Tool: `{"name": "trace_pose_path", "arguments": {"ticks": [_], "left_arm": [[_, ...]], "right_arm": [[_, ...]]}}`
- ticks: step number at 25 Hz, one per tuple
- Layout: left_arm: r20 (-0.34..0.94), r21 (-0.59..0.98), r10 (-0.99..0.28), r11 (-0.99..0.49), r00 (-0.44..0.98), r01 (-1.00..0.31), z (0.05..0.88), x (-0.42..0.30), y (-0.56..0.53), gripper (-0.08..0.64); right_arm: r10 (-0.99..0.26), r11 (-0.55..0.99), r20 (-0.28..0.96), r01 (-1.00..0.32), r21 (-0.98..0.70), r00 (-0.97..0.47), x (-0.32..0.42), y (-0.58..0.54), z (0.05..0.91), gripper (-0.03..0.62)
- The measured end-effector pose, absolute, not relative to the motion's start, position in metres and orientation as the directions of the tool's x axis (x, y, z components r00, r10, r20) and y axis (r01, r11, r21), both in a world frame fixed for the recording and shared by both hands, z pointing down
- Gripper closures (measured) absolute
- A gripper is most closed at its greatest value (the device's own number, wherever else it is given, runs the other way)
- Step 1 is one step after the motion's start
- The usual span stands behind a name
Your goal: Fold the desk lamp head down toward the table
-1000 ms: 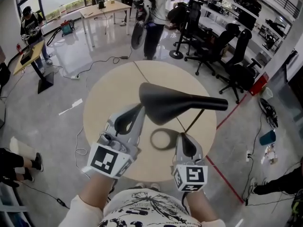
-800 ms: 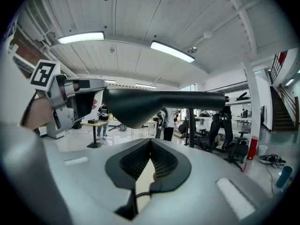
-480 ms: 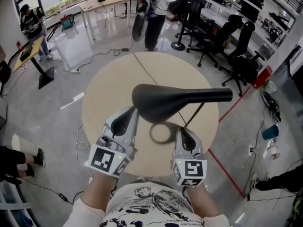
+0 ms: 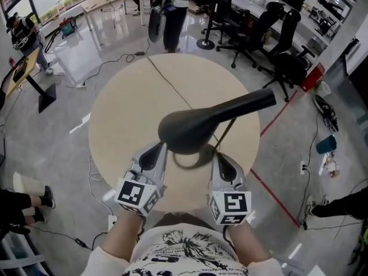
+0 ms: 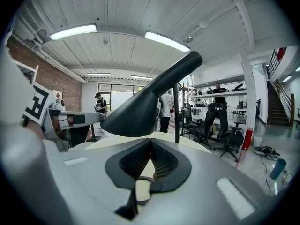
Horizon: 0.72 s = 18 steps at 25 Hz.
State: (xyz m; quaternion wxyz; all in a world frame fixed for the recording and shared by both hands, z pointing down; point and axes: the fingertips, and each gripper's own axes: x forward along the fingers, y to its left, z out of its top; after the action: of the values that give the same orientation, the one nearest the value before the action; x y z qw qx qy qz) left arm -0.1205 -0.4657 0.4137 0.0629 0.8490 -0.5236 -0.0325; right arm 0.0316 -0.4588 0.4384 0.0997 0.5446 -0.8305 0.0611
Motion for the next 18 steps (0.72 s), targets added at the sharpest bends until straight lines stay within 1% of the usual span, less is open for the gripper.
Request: {"name": "trace_pose_path", "arguments": {"ticks": [6, 9, 14, 18], "left_arm": [[0.050, 0.244, -0.862, -0.480, 0.505, -0.843, 0.443, -0.093, -0.471, 0.555], [0.061, 0.257, -0.847, -0.497, 0.527, -0.829, 0.456, -0.083, -0.473, 0.555], [0.043, 0.300, -0.855, -0.483, 0.517, -0.823, 0.459, -0.082, -0.477, 0.554], [0.058, 0.282, -0.849, -0.491, 0.525, -0.824, 0.463, -0.082, -0.477, 0.555]], "right_arm": [[-0.901, 0.372, 0.249, -0.928, 0.020, -0.355, 0.052, -0.460, 0.447, 0.583], [-0.901, 0.362, 0.262, -0.932, 0.009, -0.347, 0.055, -0.460, 0.454, 0.583], [-0.903, 0.352, 0.265, -0.936, 0.003, -0.338, 0.062, -0.456, 0.458, 0.583], [-0.903, 0.352, 0.265, -0.936, 0.006, -0.338, 0.060, -0.451, 0.463, 0.583]]}}
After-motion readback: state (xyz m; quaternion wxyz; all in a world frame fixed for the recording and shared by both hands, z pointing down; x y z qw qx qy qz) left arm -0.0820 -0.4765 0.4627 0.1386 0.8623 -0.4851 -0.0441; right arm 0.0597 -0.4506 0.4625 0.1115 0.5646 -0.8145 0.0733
